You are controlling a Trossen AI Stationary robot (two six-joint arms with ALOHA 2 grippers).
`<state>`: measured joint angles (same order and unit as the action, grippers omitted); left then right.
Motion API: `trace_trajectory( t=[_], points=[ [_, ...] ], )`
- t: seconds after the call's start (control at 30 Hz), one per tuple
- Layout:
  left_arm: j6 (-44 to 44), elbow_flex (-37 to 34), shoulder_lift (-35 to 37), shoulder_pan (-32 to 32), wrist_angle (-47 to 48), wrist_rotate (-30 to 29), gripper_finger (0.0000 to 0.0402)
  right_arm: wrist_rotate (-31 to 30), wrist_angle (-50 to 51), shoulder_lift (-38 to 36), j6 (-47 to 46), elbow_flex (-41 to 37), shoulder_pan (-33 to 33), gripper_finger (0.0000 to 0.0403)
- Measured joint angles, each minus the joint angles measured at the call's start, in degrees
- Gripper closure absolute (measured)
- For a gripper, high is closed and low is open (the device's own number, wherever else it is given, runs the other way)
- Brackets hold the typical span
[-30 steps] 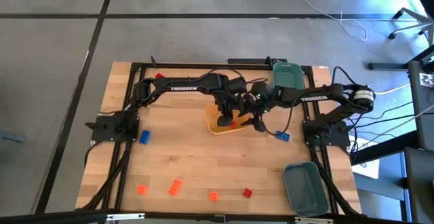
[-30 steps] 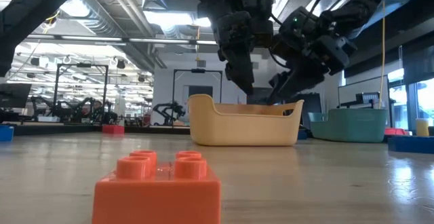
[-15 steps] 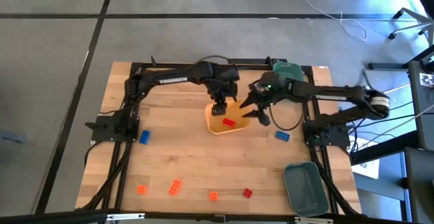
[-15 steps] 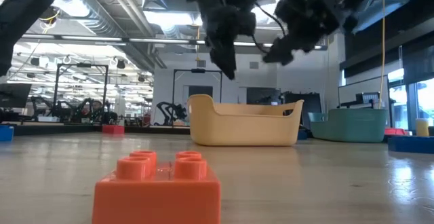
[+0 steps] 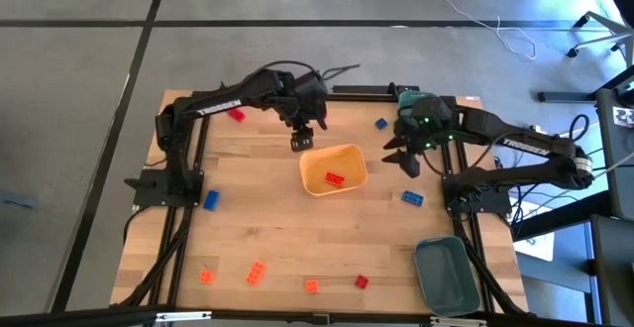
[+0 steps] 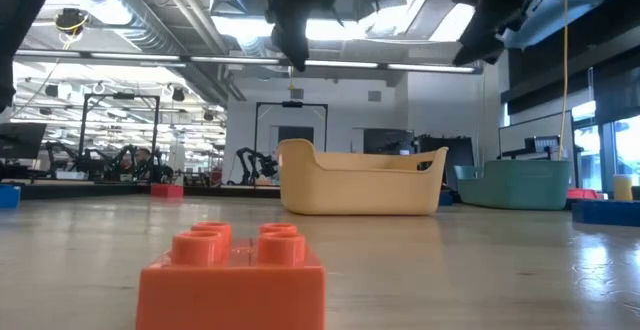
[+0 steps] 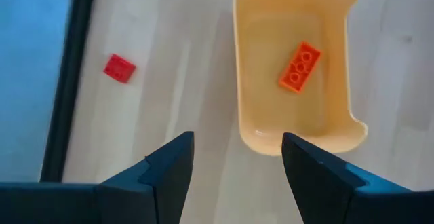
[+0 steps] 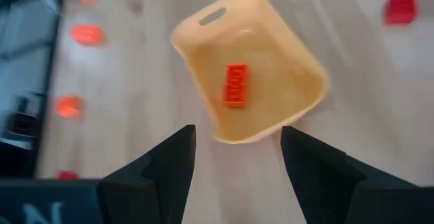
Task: Sort & place blocks by color
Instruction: Put the blue game piece into the green bin
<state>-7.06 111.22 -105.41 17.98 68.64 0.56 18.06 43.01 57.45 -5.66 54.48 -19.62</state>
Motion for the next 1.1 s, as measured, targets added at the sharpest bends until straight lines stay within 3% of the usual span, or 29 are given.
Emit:
trace_trajectory(
  t=[0.13, 0.37, 0.57, 0.8, 1.1],
  points=[
    [1.4, 0.02, 2.3, 0.02, 1.24, -0.05, 0.0185, 4.7, -0.41, -0.52, -4.81, 0.02, 0.04, 0.0185],
    [4.47, 0.07, 5.41, -0.24, 3.11, -4.05, 0.0185, 2.7, -0.42, 0.0, -11.71, 0.02, 0.07, 0.0185],
    [5.96, 0.09, 6.41, -0.53, 5.6, -6.04, 0.0185, 4.89, 8.39, 0.57, -17.93, 0.02, 0.13, 0.0185],
    [6.5, 0.0, 6.35, -0.53, 7.35, -6.04, 0.0185, -3.51, 28.57, 1.89, -19.88, -1.3, 1.3, 0.0185],
    [4.9, 0.0, 6.35, -0.68, 7.35, -5.48, 0.0185, -4.98, 27.09, 5.78, -22.39, -9.87, 7.69, 0.0185]
  ],
)
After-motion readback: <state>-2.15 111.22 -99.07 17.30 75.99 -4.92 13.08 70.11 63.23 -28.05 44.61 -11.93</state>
